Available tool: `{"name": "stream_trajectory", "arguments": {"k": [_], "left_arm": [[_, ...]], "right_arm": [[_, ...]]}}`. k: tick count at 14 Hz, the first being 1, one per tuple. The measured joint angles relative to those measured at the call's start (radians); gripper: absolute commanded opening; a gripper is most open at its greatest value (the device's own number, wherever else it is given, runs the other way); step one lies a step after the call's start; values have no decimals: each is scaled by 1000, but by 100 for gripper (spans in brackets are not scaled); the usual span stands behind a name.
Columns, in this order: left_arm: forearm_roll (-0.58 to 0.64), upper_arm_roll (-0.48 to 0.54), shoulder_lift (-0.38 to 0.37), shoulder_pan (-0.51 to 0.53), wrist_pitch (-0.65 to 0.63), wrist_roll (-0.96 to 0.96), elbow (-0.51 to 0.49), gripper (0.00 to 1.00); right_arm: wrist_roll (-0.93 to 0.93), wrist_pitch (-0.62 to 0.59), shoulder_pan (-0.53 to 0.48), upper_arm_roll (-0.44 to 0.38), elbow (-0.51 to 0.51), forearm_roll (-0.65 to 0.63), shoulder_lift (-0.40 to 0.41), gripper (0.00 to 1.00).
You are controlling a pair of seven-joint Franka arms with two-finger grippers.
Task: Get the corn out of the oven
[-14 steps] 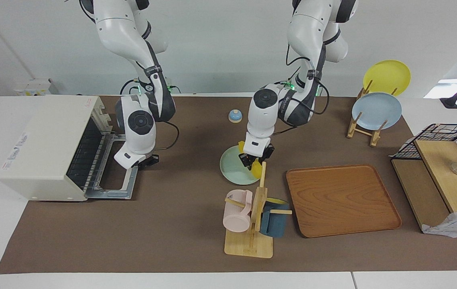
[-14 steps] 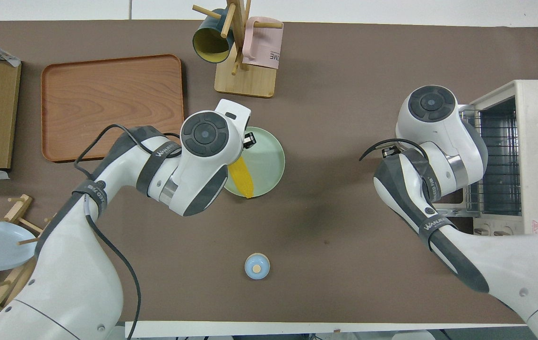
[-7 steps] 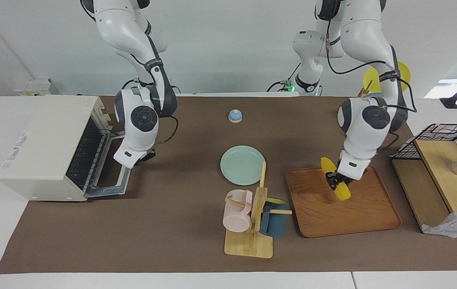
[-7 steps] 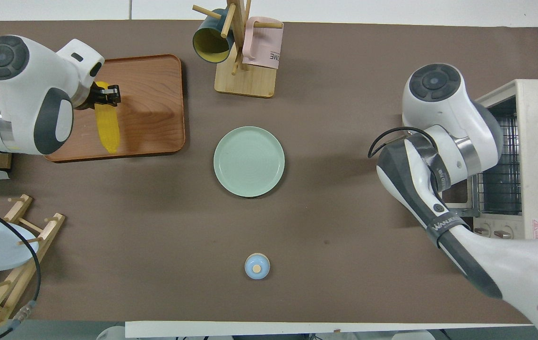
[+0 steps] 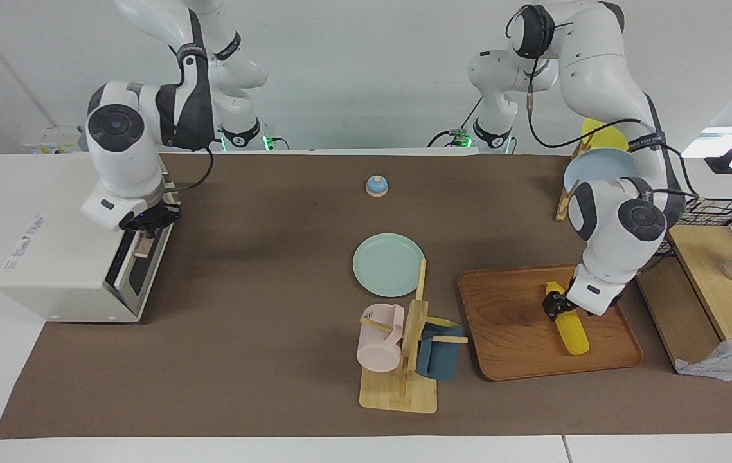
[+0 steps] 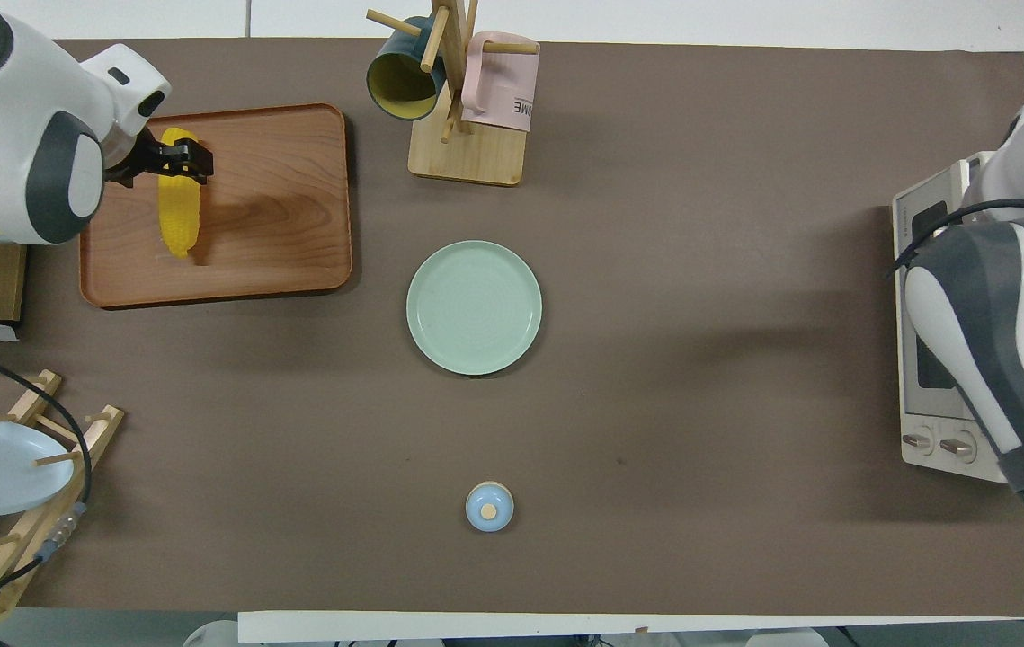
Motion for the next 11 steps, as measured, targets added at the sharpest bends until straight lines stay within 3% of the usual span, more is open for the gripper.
{"name": "stream_trajectory", "arguments": {"k": [1,4,6,8,11], "left_arm": [[0,2,-66,5,-90,0,-1,100],[0,5,-234,18,-303,10,-6,100],[0,5,-315,24,-376,56,-8,100],[0,6,-353,43,-390,115,-11,100],[0,7,-372,54,-395,138,-11,100]], "right_arm": [[0,-24,-6,-1,11,42,-15,100],[10,-195,-9,-10,147,226,-67,100],[42,-337,-11,-21,276,266,-96,100],[70,-396,-11,-26,356,274,-106,100],[126,-418,-8,-11,368,274,-100,100]]}}
